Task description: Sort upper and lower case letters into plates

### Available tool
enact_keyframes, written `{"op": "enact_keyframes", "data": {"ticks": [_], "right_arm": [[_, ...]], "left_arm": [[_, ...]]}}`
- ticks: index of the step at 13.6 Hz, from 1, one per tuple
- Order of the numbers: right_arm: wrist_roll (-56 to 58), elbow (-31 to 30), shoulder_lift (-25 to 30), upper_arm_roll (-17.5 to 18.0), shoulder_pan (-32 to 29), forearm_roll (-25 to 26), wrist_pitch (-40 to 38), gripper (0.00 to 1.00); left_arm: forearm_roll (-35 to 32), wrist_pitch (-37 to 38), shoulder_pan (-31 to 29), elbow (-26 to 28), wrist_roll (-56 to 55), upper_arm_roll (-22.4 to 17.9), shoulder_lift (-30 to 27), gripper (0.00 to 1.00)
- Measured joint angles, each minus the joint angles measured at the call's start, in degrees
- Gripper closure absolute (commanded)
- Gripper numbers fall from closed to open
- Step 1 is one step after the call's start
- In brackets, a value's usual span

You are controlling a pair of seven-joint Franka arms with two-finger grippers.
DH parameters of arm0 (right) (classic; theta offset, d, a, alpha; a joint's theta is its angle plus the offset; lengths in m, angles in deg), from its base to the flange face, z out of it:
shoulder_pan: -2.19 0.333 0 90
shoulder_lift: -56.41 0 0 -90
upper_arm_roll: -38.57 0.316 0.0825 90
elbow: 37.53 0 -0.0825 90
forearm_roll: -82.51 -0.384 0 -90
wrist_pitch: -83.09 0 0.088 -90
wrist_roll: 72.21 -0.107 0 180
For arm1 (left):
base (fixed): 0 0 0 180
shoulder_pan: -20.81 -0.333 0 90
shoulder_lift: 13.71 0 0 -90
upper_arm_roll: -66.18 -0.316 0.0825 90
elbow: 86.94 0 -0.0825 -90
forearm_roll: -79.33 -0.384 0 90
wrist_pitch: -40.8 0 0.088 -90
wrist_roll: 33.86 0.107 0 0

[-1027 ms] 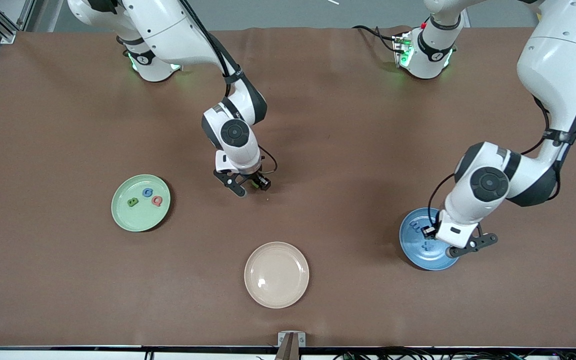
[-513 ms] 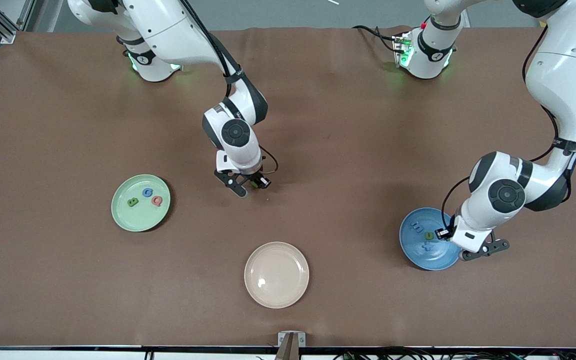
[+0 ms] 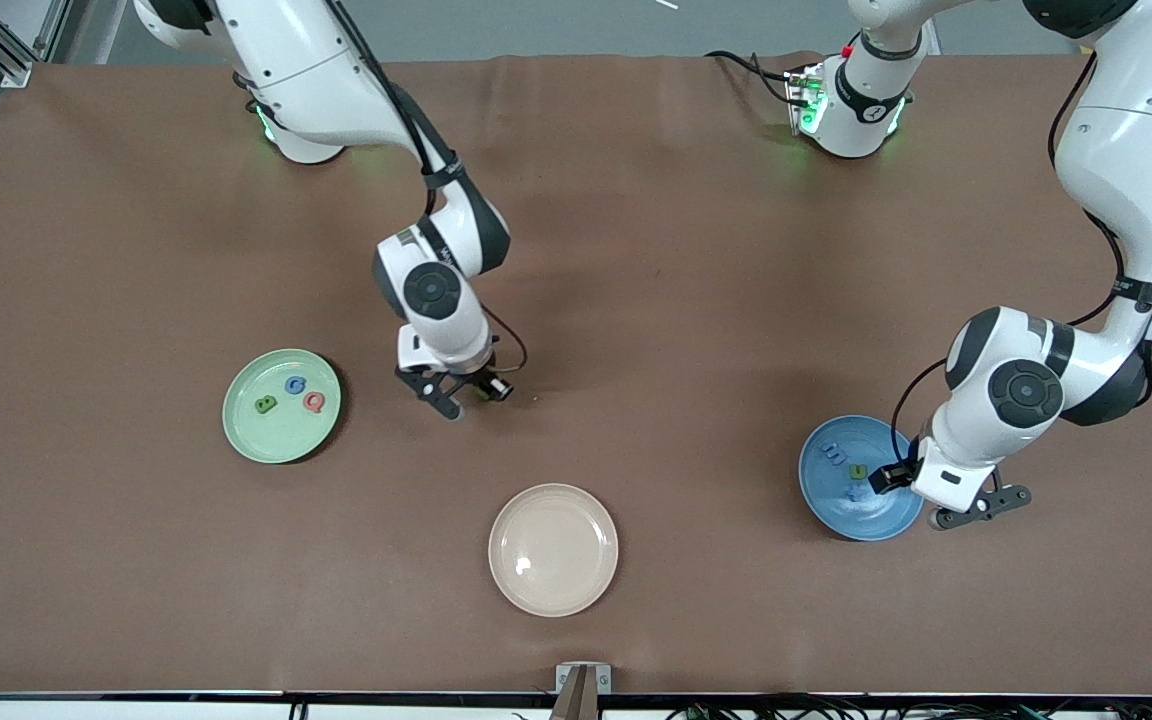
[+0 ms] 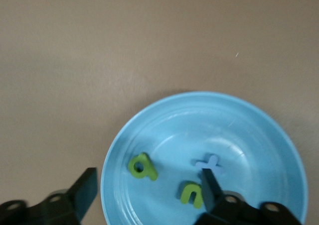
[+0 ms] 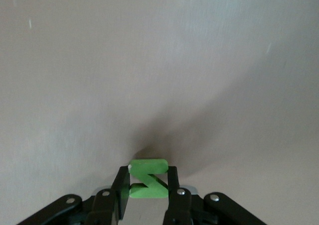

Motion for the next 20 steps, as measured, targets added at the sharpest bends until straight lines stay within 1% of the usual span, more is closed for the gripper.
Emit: {"op": "enact_keyframes", "data": {"ticks": [3, 6, 9, 11, 12, 14, 17, 20], "right_arm": [[11.66, 0.25, 3.17, -0.26, -6.42, -0.01, -6.49, 1.00], [25.24, -0.19, 7.08, -0.37, -14.56, -0.02, -12.69, 1.00], [37.56, -1.93, 8.38, -0.39, -21.92, -0.02, -13.41, 0.99], [43.89, -2.65, 8.30, -0.36, -25.84, -0.03, -12.99, 0.99], [46.42, -2.88, 8.27, -0.33, -27.33, -0.02, -12.68, 0.99], [49.86, -3.19, 7.98, -0.30, -29.26, -0.02, -11.94, 0.99], [51.51, -3.85, 6.26, -0.24, -30.12, -0.03, -9.01, 0.98], [51.59, -3.98, 3.63, 0.11, -30.12, -0.02, -7.41, 0.98]], "left_arm": [[0.00, 0.02, 0.08, -0.99, 2.85, 0.05, -1.71, 0.00], [0.00, 0.21, -0.21, -1.46, 5.39, 0.29, -5.01, 0.00], [0.48, 4.16, -0.29, -1.63, 6.57, 1.67, -8.76, 0.00], [5.17, 6.13, -0.68, -1.73, 6.65, 2.49, -11.56, 0.00], [7.46, 7.70, -0.94, -1.75, 7.28, 2.81, -13.07, 0.00], [9.83, 10.83, -1.14, -1.80, 9.89, 3.02, -15.99, 0.00], [14.84, 16.18, -1.17, -2.07, 14.66, 3.08, -20.50, 0.00], [19.47, 25.71, -1.21, -4.81, 19.63, 3.11, -24.23, 0.00]]}}
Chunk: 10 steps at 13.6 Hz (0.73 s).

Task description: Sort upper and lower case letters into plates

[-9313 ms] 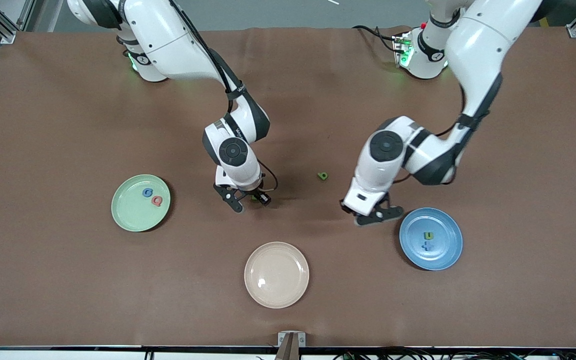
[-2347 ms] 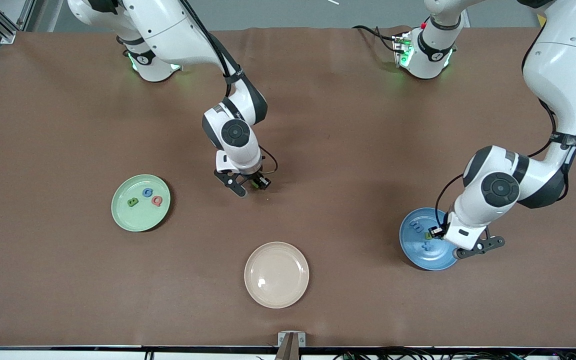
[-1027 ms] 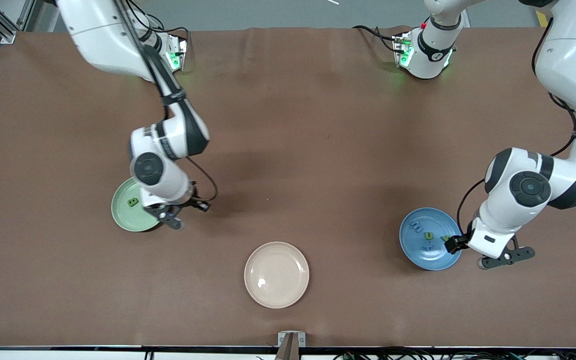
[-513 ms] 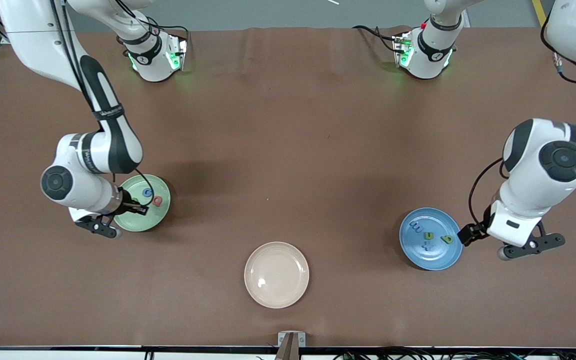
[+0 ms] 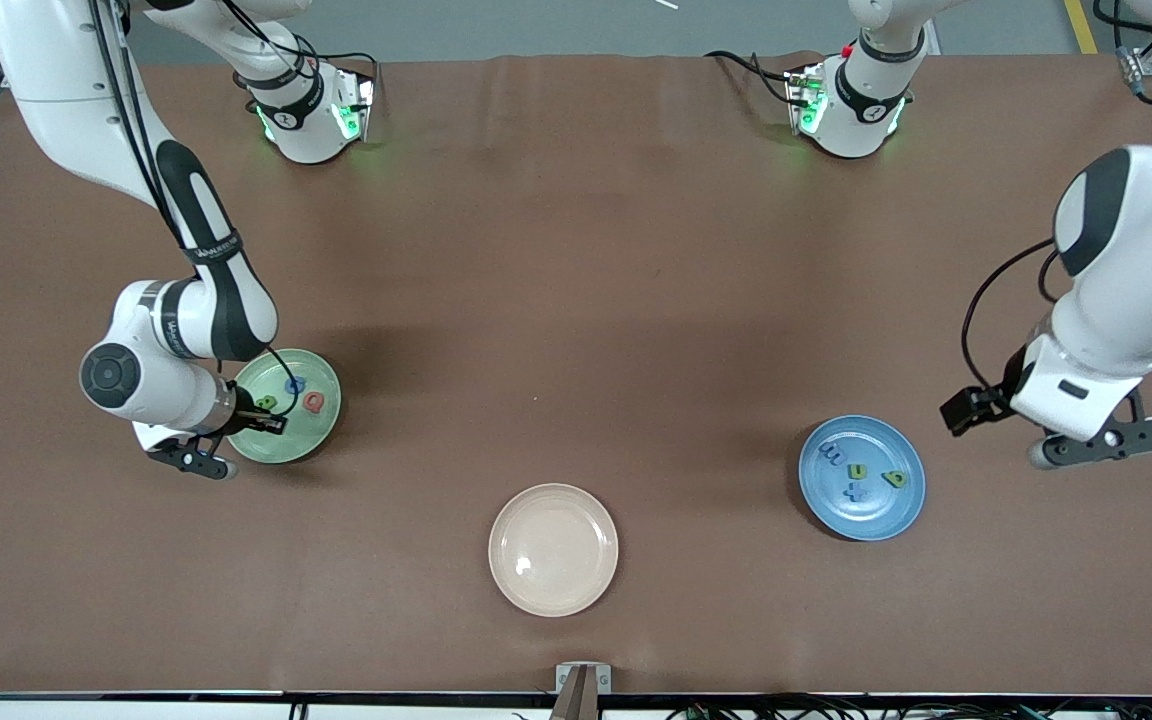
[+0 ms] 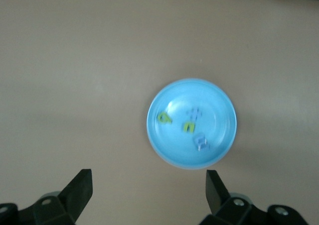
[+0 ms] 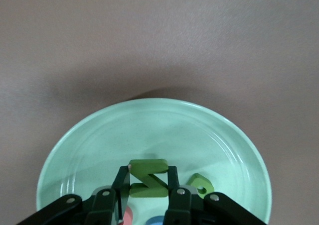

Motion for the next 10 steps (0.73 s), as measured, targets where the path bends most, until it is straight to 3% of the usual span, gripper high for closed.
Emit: {"op": "enact_keyframes", "data": {"ticks": [3, 6, 8, 9, 10], "right_arm": [[0.00, -0.01, -0.83, 0.29, 0.01, 0.00, 0.16, 0.97], [0.00, -0.06, -0.90, 0.47, 0.02, 0.00, 0.14, 0.96], [0.01, -0.08, -0.91, 0.55, 0.10, 0.00, 0.14, 0.89], [0.01, -0.08, -0.91, 0.60, 0.15, 0.00, 0.14, 0.67], [0.01, -0.08, -0.91, 0.64, 0.17, 0.00, 0.14, 0.15]], "left_arm": [[4.16, 10.18, -0.01, -5.11, 3.52, 0.08, -1.81, 0.00], [7.41, 14.50, 0.19, -7.27, 7.55, -0.43, -4.22, 0.00], [10.97, 17.66, 3.06, -7.36, 10.88, -5.40, -7.25, 0.00], [13.02, 19.53, 6.31, -7.36, 12.34, -10.18, -8.86, 0.00], [14.46, 21.28, 9.78, -7.36, 13.83, -14.93, -10.34, 0.00]]}}
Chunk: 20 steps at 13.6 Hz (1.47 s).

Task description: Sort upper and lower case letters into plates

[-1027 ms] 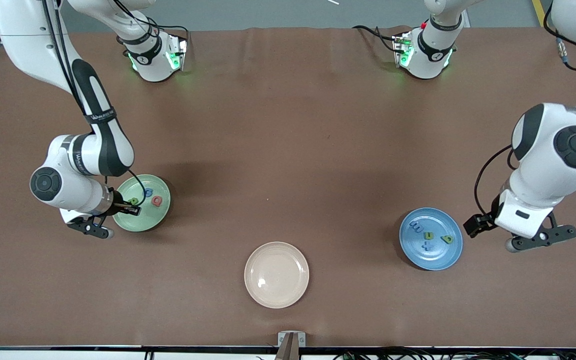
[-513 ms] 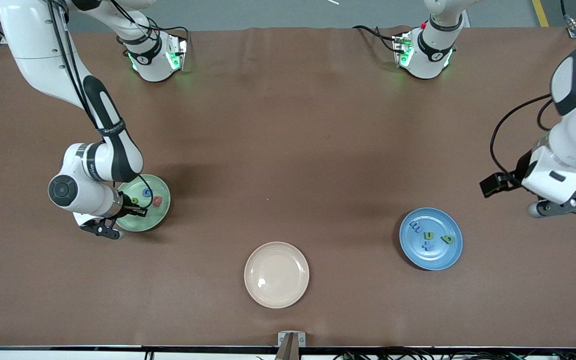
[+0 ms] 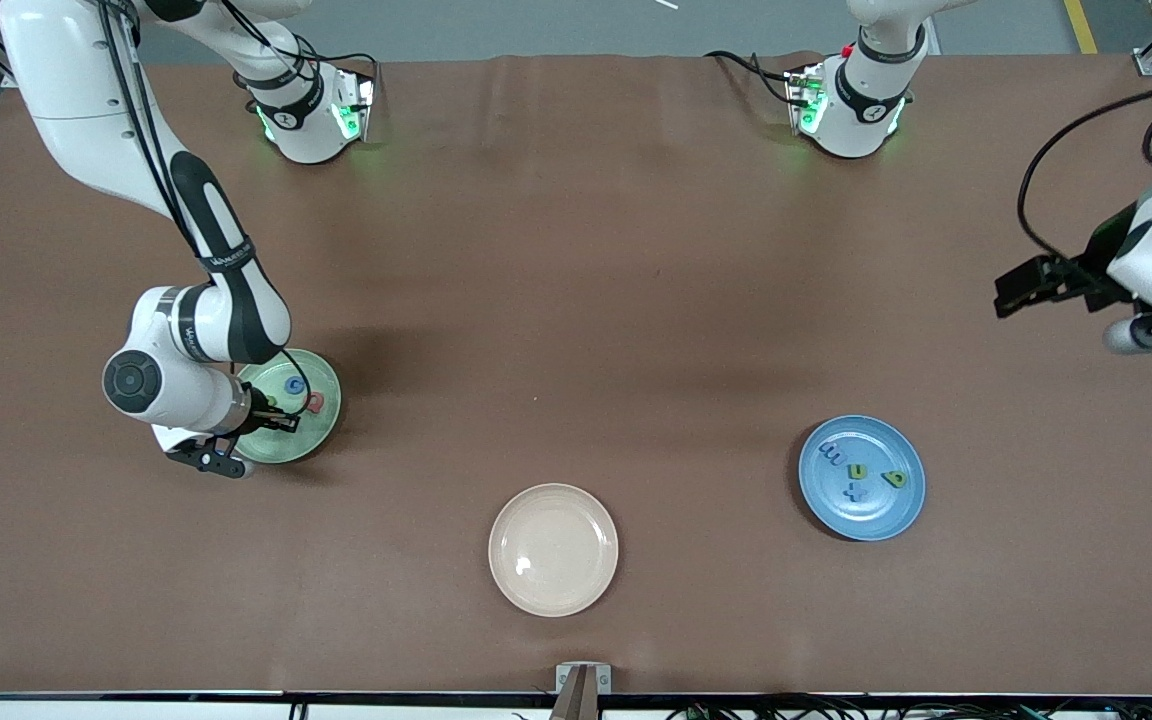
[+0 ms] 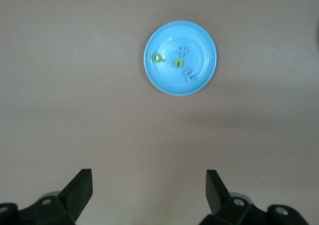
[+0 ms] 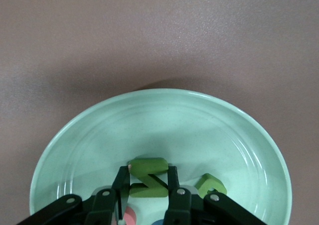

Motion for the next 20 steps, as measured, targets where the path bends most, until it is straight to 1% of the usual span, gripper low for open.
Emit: {"op": "enact_keyframes", "data": {"ticks": [1, 2, 3, 5, 7, 10, 12, 15, 17, 20], "right_arm": [[0.00, 0.00, 0.00, 0.03, 0.01, 0.00, 0.00, 0.00], [0.00, 0.01, 0.00, 0.05, 0.01, 0.00, 0.00, 0.00], [0.01, 0.06, 0.00, 0.06, 0.01, 0.00, 0.00, 0.00], [0.06, 0.68, 0.14, 0.06, 0.01, 0.00, -0.54, 0.00], [0.10, 3.21, 1.25, 0.05, 0.00, 0.00, -5.61, 0.00], [0.86, 10.31, 5.69, 0.00, -0.01, 0.05, -19.62, 0.00], [2.56, 13.93, 8.66, -0.20, -0.08, 0.06, -27.33, 0.00], [4.57, 16.75, 11.88, -0.70, -0.21, 0.39, -34.68, 0.00], [6.54, 19.31, 12.95, -0.93, -0.32, 2.51, -39.51, 0.00], [9.44, 25.71, 13.21, -1.06, -0.89, 5.67, -47.47, 0.00]], "left_arm": [[0.66, 1.30, 2.96, 0.06, 1.21, -3.73, -1.25, 0.00], [0.80, 2.12, 5.45, 0.43, 1.84, -6.62, -2.46, 0.00], [0.82, 2.55, 7.07, 1.22, 2.19, -8.44, -3.64, 0.00], [0.83, 2.72, 8.63, 3.61, 2.29, -10.21, -6.09, 0.00], [0.99, 2.72, 8.82, 5.81, 2.30, -10.63, -8.13, 0.00], [1.03, 2.72, 8.85, 7.19, 2.31, -10.79, -9.78, 0.00], [1.03, 2.70, 8.86, 7.22, 2.31, -11.12, -10.18, 0.00], [1.03, 2.68, 8.86, 7.23, 3.34, -11.84, -10.31, 0.00], [1.03, 2.66, 8.86, 7.23, 3.50, -12.05, -10.32, 0.00], [1.03, 2.66, 8.86, 7.24, 3.50, -12.16, -10.32, 0.00]]}}
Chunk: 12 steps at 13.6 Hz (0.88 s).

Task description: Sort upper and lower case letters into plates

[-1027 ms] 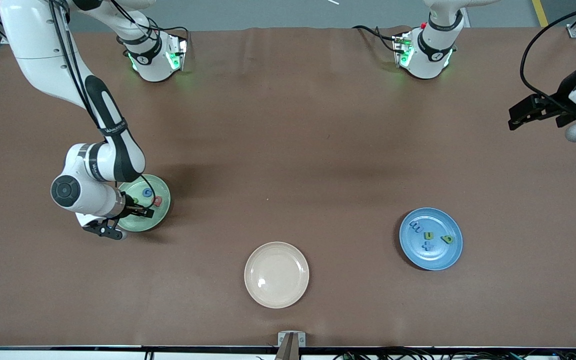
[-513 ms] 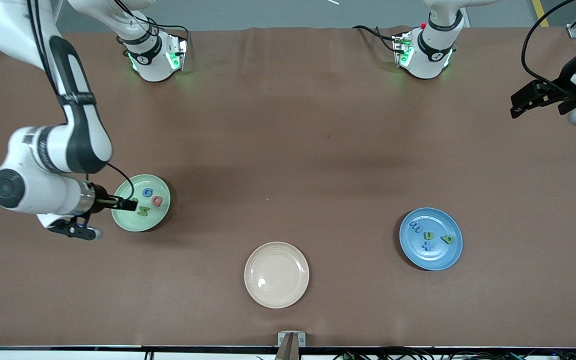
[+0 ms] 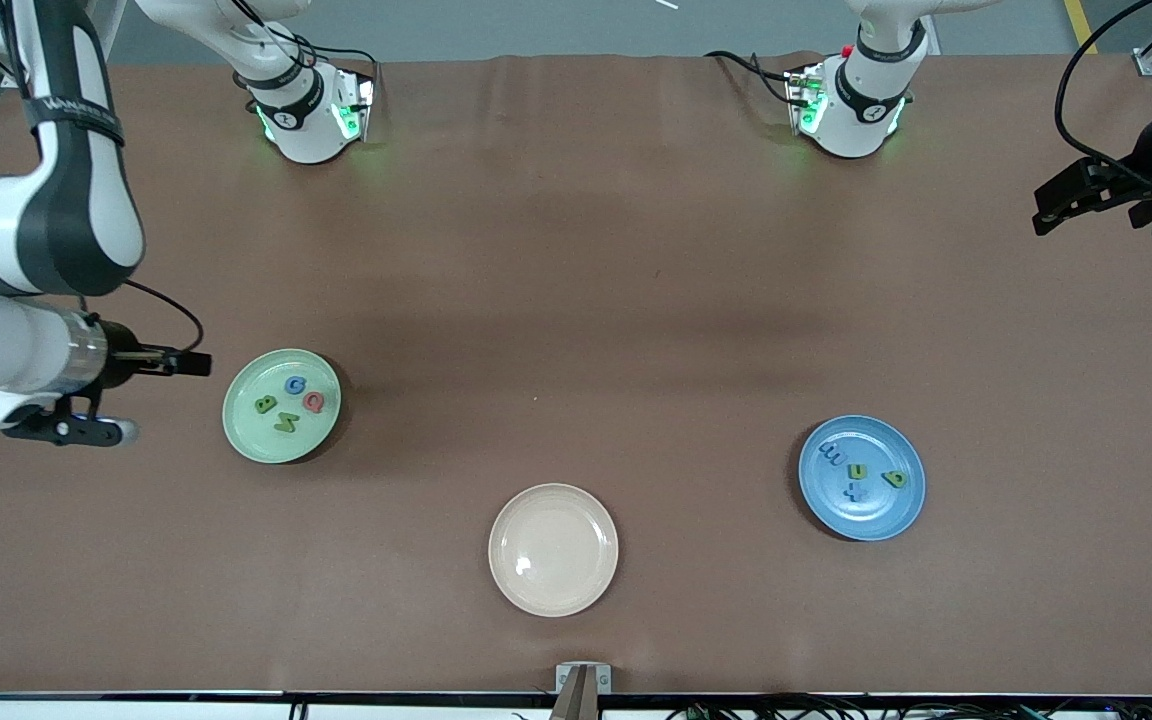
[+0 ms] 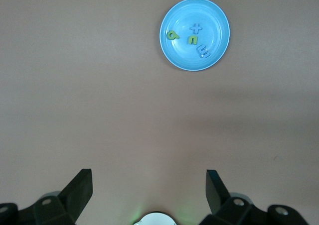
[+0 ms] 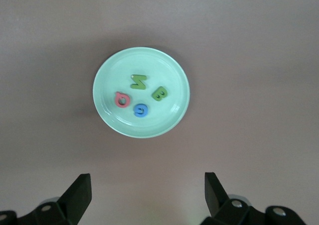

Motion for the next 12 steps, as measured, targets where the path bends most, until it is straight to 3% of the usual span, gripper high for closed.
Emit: {"op": "enact_keyframes", "data": {"ticks": [7, 12], "right_arm": [[5.84, 5.49, 0.01, -0.11, -6.13, 0.14, -3.50, 0.00], [5.97, 7.99, 0.00, 0.35, -6.37, 0.14, -4.03, 0.00]], "left_arm": [[0.01, -0.10, 0.10, 0.04, 0.02, 0.24, 0.00, 0.00], [0.94, -0.11, 0.16, 0.18, 0.02, 0.28, 0.00, 0.00]]}}
